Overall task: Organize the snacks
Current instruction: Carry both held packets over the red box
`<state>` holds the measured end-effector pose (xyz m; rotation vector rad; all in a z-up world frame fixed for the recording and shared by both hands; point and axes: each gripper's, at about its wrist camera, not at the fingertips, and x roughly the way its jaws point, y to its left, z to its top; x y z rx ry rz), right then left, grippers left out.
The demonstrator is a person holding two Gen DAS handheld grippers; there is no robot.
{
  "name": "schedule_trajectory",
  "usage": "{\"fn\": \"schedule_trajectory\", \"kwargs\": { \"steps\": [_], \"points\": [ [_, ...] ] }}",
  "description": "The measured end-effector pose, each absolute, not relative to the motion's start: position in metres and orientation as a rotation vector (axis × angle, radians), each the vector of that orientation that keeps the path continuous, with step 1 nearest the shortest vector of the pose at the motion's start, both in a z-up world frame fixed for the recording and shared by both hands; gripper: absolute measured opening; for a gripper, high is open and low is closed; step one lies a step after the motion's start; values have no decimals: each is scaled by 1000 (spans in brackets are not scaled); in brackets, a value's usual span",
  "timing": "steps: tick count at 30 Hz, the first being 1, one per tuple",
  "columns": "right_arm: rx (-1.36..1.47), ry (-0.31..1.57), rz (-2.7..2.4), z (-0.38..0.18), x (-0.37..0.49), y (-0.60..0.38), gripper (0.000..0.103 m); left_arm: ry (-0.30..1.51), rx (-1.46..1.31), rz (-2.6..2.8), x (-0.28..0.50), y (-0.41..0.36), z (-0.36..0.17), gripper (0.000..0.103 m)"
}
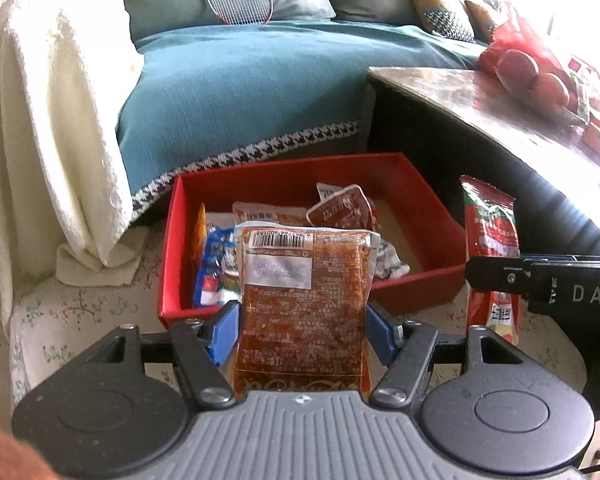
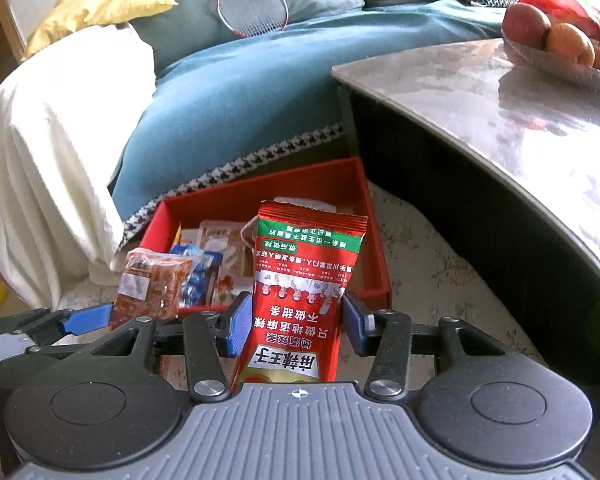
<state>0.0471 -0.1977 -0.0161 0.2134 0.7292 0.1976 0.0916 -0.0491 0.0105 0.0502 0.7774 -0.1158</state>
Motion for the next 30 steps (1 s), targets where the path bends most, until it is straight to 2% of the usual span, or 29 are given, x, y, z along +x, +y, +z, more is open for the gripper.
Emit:
{"fn": "schedule_trajectory", "kwargs": {
  "steps": [30],
  "points": [
    [197,729,166,-10,125,-188,56,749,55,10,172,-29,16,59]
  ]
}}
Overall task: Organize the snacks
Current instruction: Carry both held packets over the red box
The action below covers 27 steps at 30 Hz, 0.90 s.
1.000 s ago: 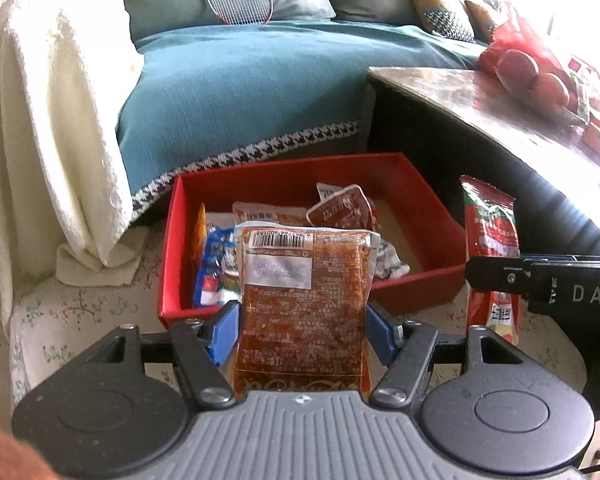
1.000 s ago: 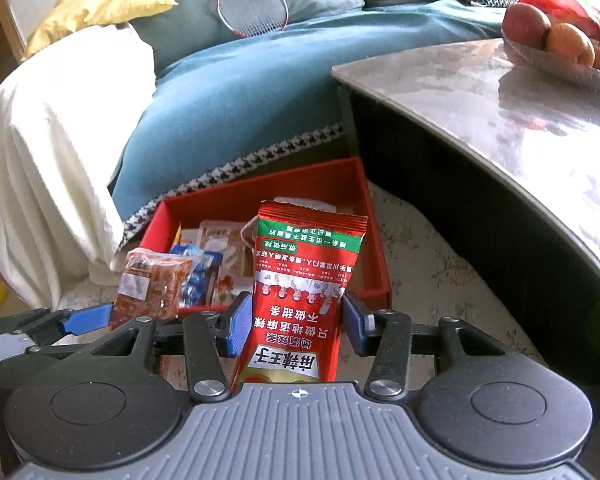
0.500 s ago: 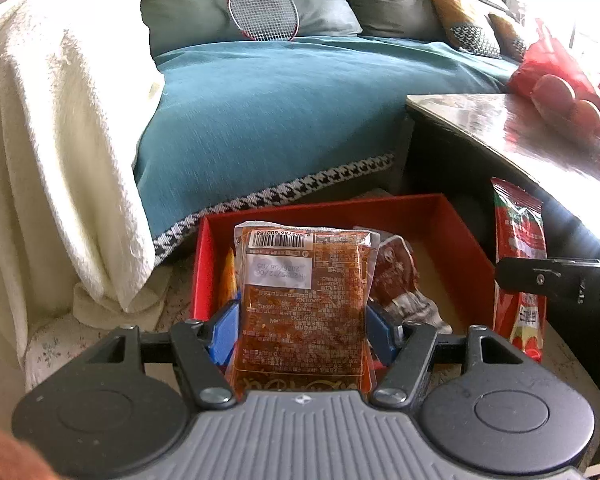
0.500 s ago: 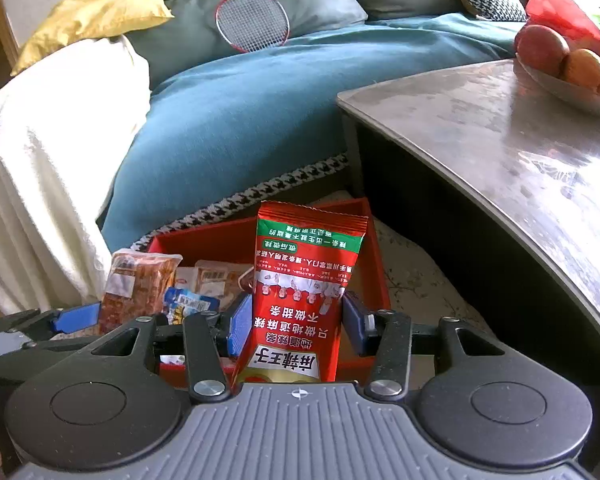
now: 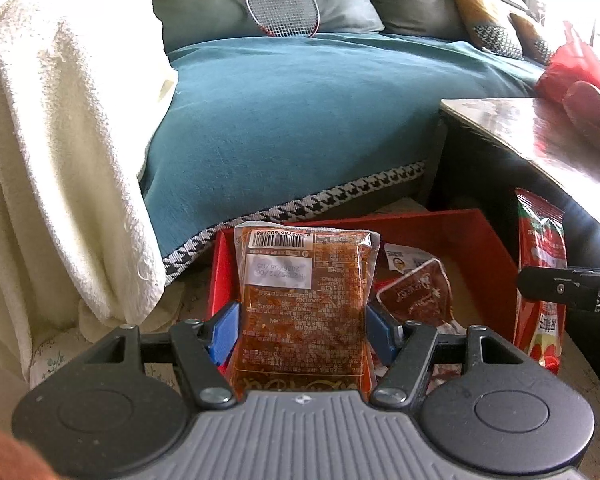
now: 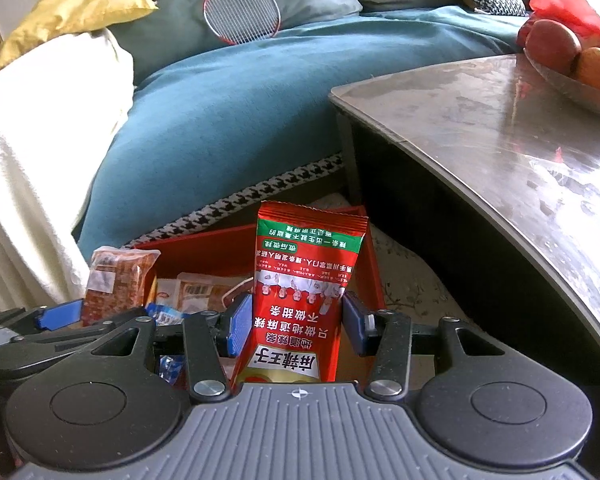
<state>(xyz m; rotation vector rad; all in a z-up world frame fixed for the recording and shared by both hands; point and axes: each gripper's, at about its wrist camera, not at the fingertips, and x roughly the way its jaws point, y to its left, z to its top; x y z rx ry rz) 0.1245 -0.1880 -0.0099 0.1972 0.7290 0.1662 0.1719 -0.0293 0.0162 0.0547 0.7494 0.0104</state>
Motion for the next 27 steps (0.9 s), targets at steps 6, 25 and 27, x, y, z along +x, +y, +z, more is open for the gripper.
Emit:
{"fn": "schedule_trajectory", "kwargs": {
  "steps": [6,25,27],
  "points": [
    [194,745,157,-14,135,-188,56,750,59,26,185,-29,14,59],
    [157,844,141,-41,168,-171,56,808,76,53,211,-35,-10,59],
    [155,849,136,-43,170,-171,56,812,77,55,214,-35,-11,59]
  ]
}}
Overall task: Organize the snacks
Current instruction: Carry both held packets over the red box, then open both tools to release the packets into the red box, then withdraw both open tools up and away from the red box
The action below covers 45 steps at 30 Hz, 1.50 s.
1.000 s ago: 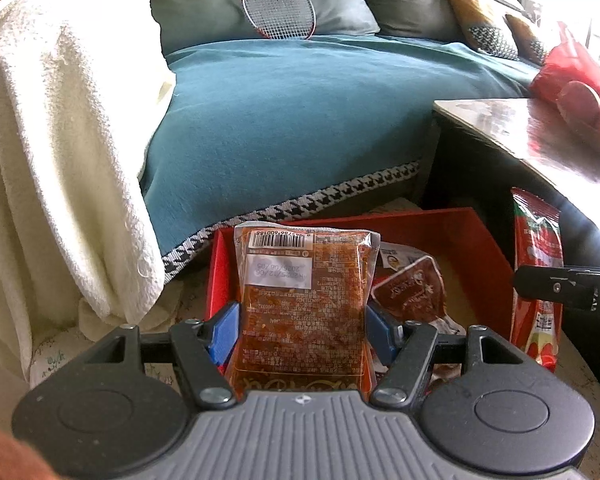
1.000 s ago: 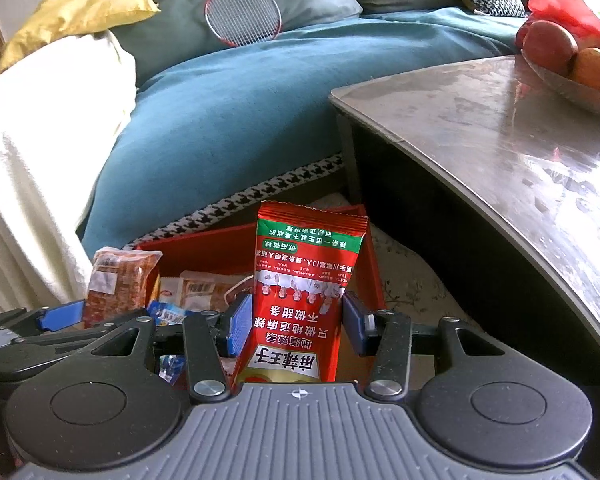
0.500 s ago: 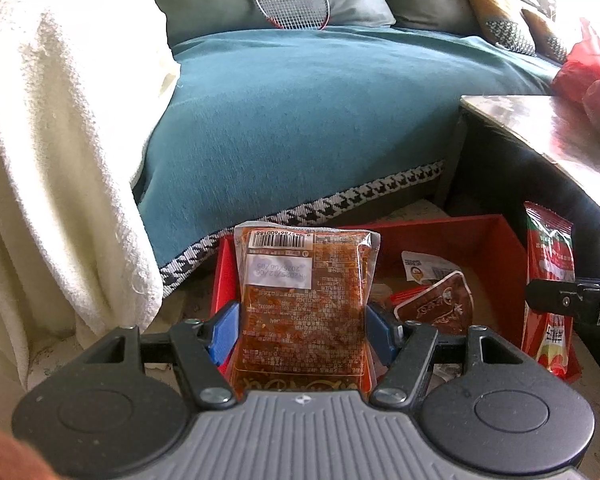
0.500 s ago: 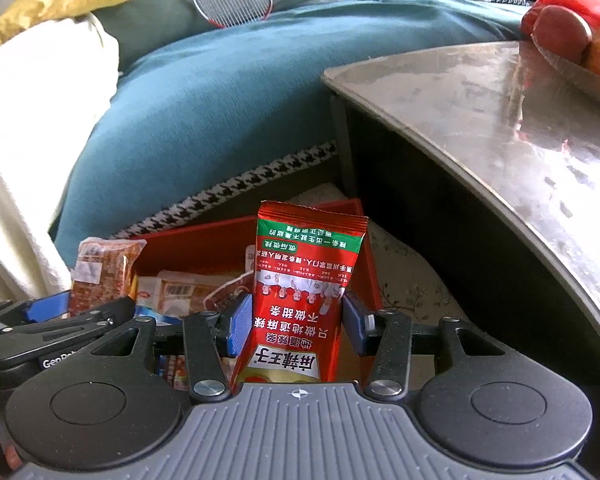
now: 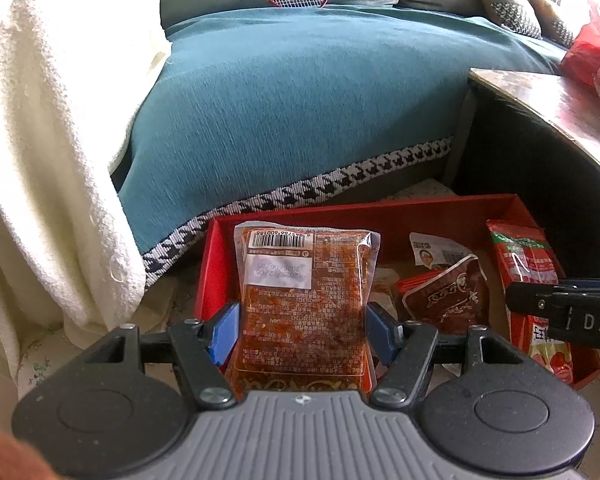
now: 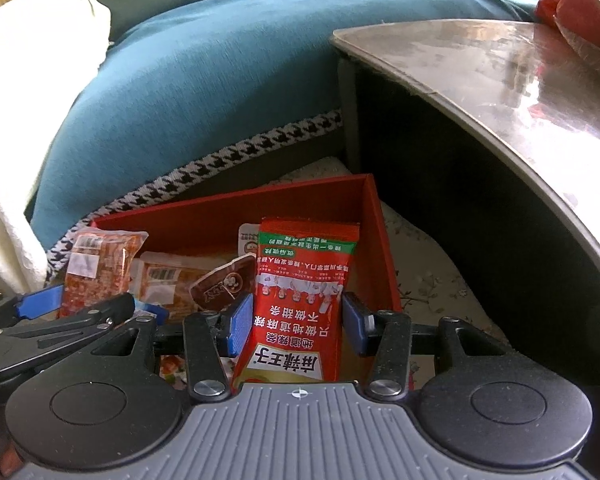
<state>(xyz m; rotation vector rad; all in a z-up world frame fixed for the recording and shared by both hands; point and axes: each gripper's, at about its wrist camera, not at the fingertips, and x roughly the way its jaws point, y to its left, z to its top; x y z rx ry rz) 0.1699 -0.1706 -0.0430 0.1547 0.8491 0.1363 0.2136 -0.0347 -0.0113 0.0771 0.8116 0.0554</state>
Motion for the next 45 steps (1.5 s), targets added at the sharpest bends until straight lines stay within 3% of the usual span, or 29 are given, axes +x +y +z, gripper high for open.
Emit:
{"fn": "schedule_trajectory", "kwargs": {
  "steps": [23,45],
  "points": [
    [161,829,115,-41,167,-173,65,828,74,69,214,-33,-14,68],
    [115,776,106,-26,117,-159,80,773,43,63,164,-29,13,72]
  ]
}}
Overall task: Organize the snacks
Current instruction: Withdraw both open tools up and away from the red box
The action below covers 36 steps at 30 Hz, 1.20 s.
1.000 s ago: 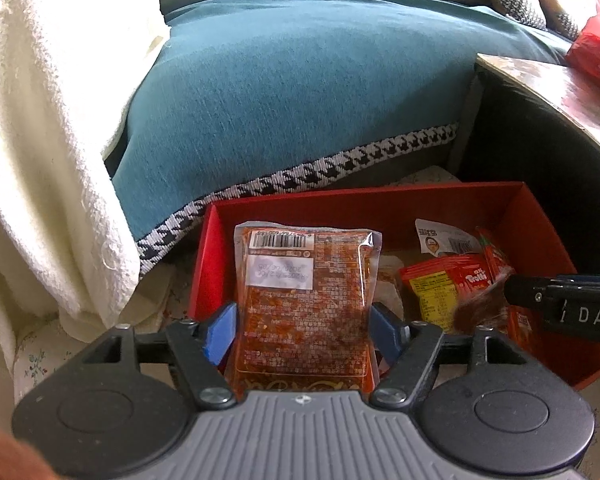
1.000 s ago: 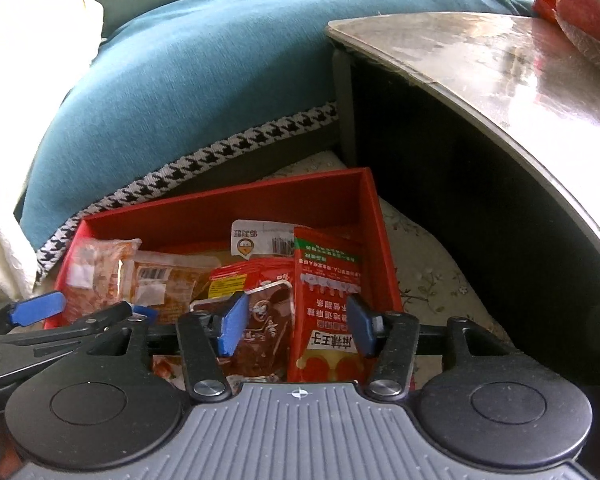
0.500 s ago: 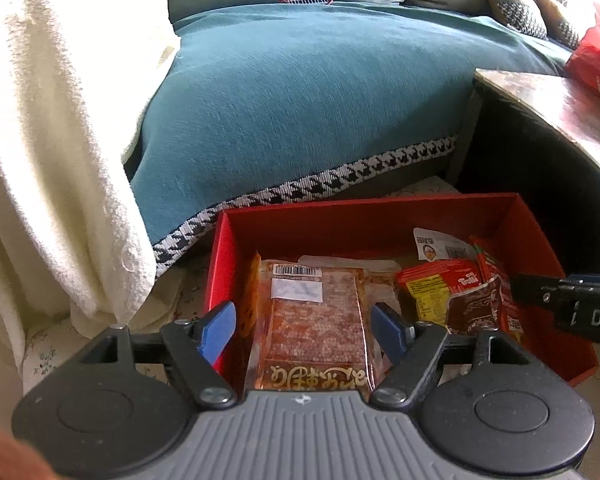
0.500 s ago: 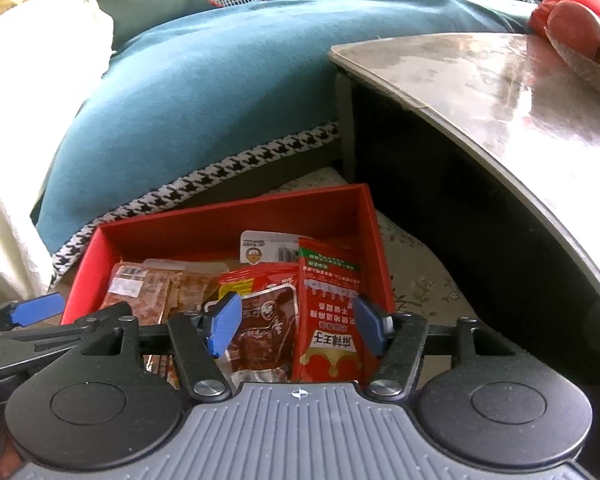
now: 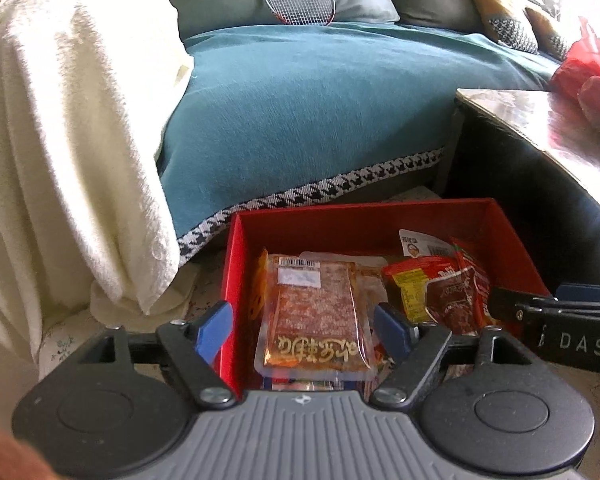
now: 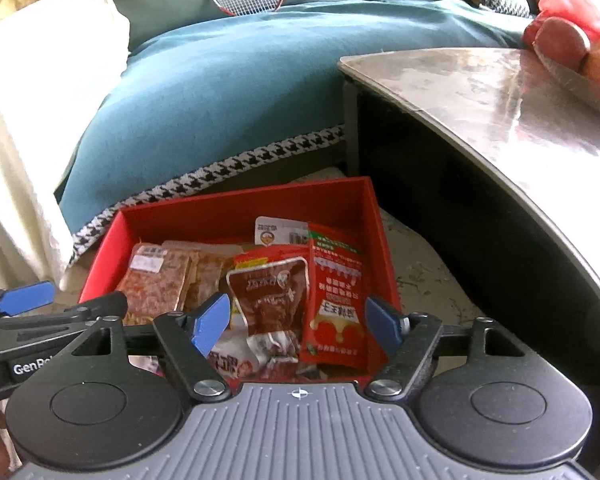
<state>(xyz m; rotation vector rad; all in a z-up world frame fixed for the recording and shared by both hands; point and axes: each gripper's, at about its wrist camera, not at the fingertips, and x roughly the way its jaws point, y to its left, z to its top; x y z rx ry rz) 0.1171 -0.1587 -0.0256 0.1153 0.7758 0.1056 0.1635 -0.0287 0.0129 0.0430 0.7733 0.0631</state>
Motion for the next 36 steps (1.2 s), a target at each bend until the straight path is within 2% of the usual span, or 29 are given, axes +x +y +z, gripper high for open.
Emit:
{"fn": "schedule_trajectory", "kwargs": {
  "steps": [8,36],
  "points": [
    [109,765,107,-23,91,-154,85,777,31,61,141,-24,14,73],
    [135,748,109,-29,9,-147,87,783,17,32,64,-21,5,73]
  ]
}}
